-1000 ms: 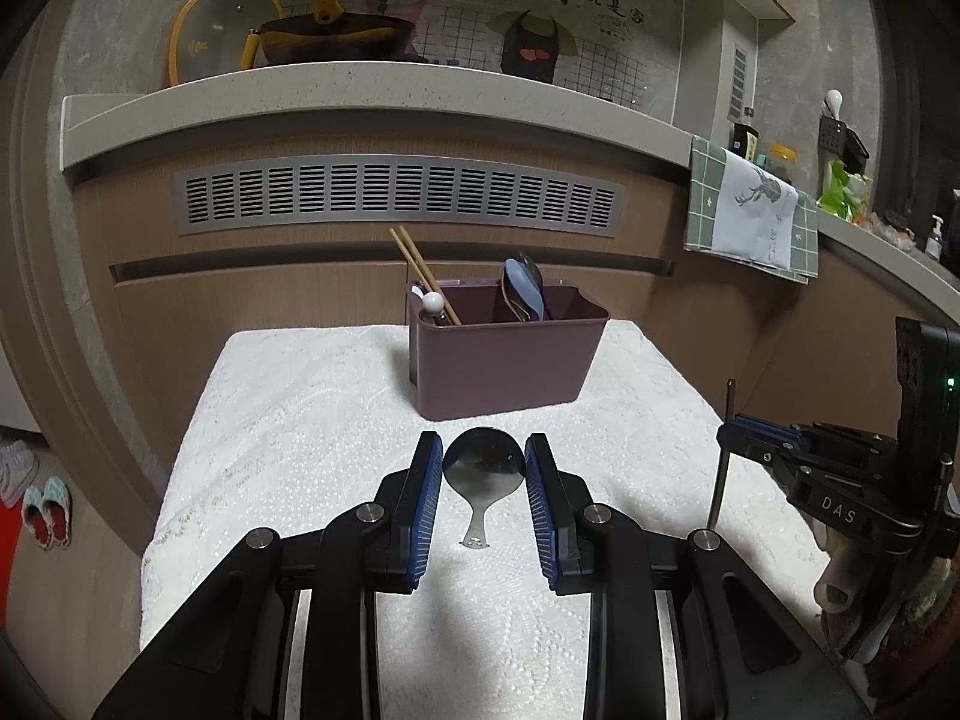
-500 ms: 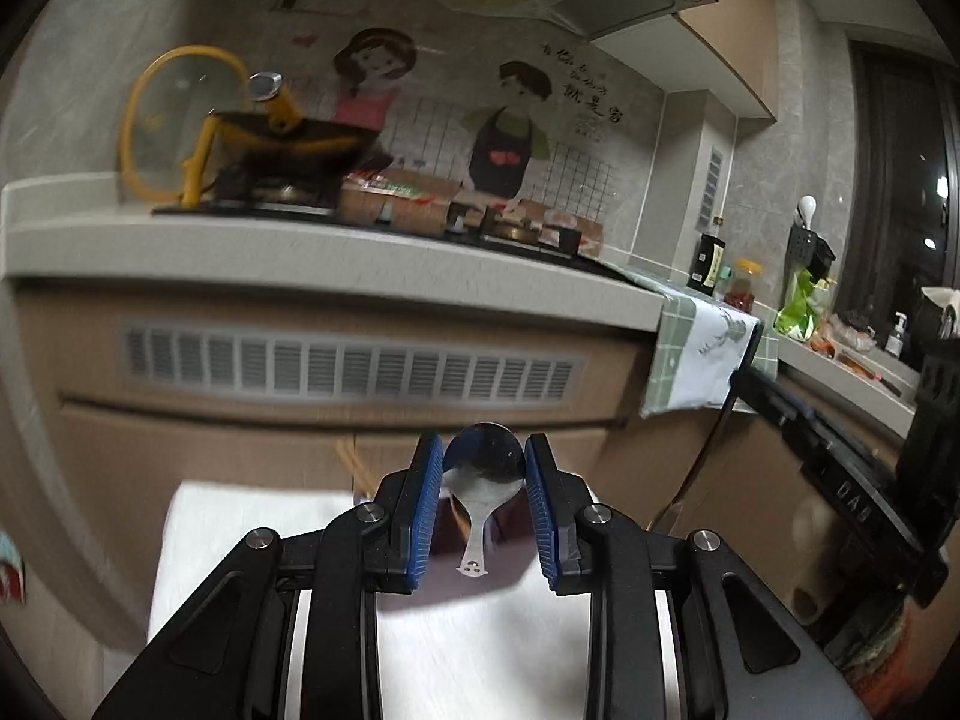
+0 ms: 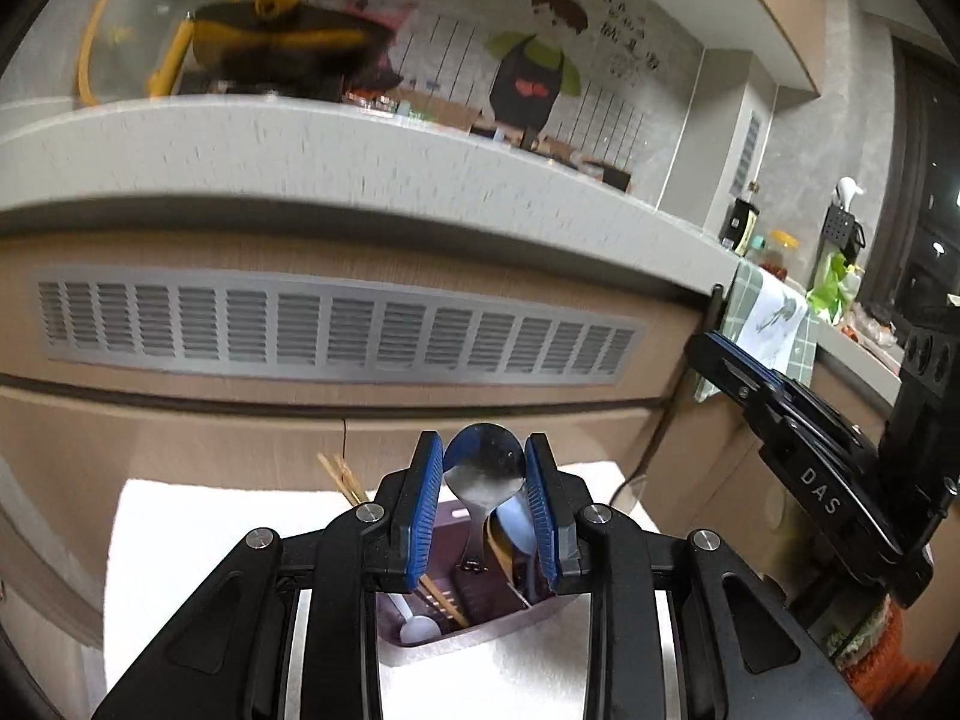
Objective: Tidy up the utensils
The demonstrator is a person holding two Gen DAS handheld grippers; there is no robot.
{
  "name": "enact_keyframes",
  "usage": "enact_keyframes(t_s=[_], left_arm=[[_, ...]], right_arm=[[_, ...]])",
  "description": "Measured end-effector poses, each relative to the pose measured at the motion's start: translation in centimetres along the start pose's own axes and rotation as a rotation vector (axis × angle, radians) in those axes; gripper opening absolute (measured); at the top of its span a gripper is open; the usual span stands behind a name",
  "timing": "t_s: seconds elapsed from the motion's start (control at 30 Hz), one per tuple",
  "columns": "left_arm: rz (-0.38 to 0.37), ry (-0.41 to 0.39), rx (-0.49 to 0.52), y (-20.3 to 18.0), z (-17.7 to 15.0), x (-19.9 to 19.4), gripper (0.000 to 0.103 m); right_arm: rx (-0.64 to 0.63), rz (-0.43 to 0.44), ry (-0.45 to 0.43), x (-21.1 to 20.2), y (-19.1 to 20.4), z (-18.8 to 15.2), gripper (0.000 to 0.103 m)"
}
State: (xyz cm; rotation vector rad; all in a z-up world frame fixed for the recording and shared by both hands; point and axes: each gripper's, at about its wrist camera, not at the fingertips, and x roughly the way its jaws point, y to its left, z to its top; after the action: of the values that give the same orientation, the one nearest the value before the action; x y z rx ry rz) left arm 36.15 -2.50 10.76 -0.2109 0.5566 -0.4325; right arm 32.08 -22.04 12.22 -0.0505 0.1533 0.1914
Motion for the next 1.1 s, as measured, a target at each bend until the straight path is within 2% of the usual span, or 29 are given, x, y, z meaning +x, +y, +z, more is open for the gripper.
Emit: enact_keyframes(t_s=[0.23,0.27,0.33,0.4,0.43,0.63,0.77,0.83,0.97,1.1], left_arm=[[-0.031,0.071,-0.039,1.5,-3.1,4.2,0.031],[-0.021,0.072,-0.032,1.5,-3.6,4.4,0.033],[0.009,0.063,-0.008,1.2,-4.5,4.4,0.04],[0.047,0.047,0.025,0.6,-5.4,3.8,0.044],[0.066,0.042,0.033,0.4,-5.9,3.4,0.044],[0.176,0.019,0.053,-1.2,-9.7,-1.0,0.044],[0.245,0.002,0.098,-2.8,-13.5,-5.6,0.044],[0.289,-0.017,0.106,-4.0,-15.8,-8.2,0.044],[0.309,-0.012,0.089,-5.1,-18.9,-11.8,0.044],[0.345,0.018,0.041,-5.3,-20.9,-13.9,0.044]], right_arm=[[0.048,0.045,0.081,3.6,-0.9,-4.3,0.011],[0.056,0.058,0.098,4.0,-1.1,-5.1,0.011],[0.088,0.106,0.2,5.3,-1.8,-6.8,0.012],[0.126,0.098,0.272,5.7,-2.5,-8.2,0.012],[0.139,0.088,0.279,5.3,-2.8,-8.7,0.012],[0.143,0.079,0.291,0.0,-2.0,-11.1,0.014],[0.101,0.106,0.262,-5.6,0.2,-12.2,0.015],[0.085,0.118,0.249,-8.2,1.4,-12.7,0.019],[0.054,0.135,0.244,-13.3,4.2,-14.0,0.022],[0.047,0.129,0.276,-15.8,5.5,-15.1,0.024]])
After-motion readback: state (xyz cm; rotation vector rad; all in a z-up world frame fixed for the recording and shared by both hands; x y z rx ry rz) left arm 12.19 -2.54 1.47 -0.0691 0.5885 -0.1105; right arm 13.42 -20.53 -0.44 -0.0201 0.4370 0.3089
